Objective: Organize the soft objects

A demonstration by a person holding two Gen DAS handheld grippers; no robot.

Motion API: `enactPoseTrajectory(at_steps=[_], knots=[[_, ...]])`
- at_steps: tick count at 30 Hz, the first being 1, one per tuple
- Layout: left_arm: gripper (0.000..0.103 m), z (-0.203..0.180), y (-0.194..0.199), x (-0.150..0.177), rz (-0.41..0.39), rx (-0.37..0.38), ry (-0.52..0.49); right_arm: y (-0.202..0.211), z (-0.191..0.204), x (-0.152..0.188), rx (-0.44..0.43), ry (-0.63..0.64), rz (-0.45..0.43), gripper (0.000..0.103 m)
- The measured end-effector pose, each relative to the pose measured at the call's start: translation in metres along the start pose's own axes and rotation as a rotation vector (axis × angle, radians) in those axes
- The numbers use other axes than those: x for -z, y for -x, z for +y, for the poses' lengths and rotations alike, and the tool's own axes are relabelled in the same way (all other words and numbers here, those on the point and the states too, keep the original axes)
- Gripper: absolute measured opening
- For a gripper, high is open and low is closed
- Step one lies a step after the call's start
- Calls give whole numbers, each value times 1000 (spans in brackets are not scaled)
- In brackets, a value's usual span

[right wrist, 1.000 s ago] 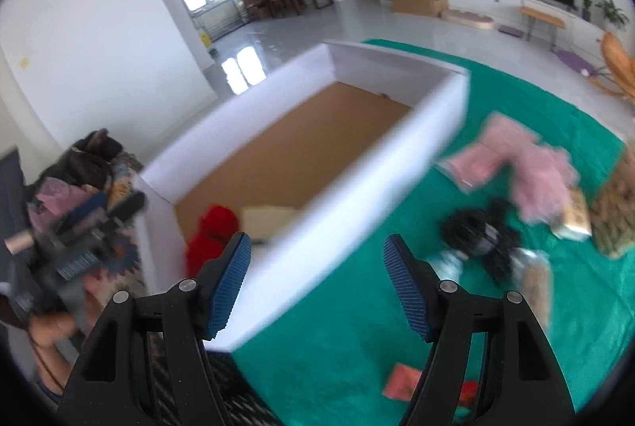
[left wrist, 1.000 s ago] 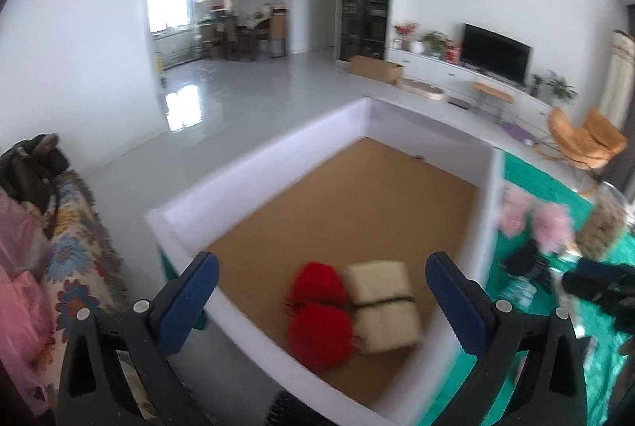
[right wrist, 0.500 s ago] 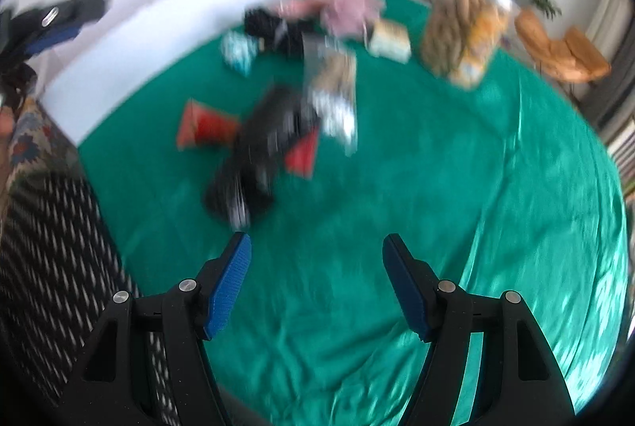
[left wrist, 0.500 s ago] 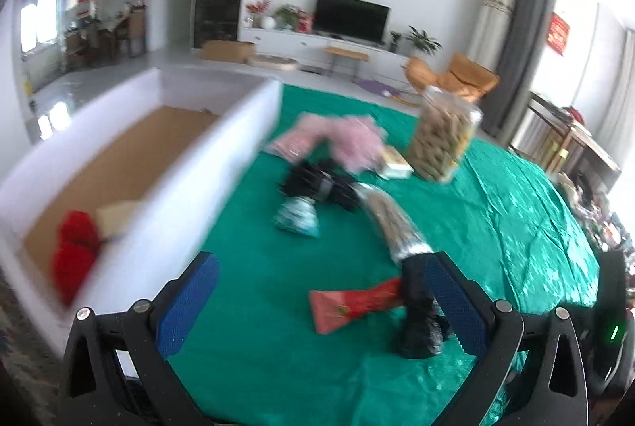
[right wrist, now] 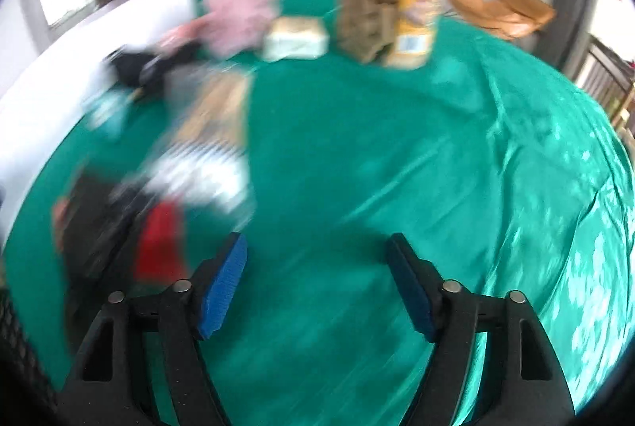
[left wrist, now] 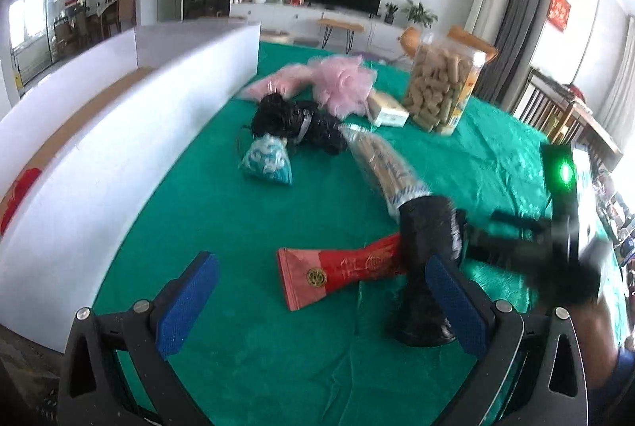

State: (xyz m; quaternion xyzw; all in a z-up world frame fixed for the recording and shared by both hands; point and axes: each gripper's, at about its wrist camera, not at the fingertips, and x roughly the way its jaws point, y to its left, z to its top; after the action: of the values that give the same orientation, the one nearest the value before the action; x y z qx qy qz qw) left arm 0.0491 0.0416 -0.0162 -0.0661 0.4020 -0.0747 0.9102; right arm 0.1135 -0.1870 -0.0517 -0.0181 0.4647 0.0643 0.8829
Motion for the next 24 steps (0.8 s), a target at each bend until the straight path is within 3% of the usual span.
enactPoseTrajectory(at_steps=[3,12,24], knots=[[103,7,-9,0,40,-7,40,-9,-13,-9,-20,11,-21,91],[103,17,-5,3,28,13,98,-8,-16,-8,-30,27,-24,92],[103,14,-5,4,34,-29,84,-8,-15,-8,-29,27,-24,92]])
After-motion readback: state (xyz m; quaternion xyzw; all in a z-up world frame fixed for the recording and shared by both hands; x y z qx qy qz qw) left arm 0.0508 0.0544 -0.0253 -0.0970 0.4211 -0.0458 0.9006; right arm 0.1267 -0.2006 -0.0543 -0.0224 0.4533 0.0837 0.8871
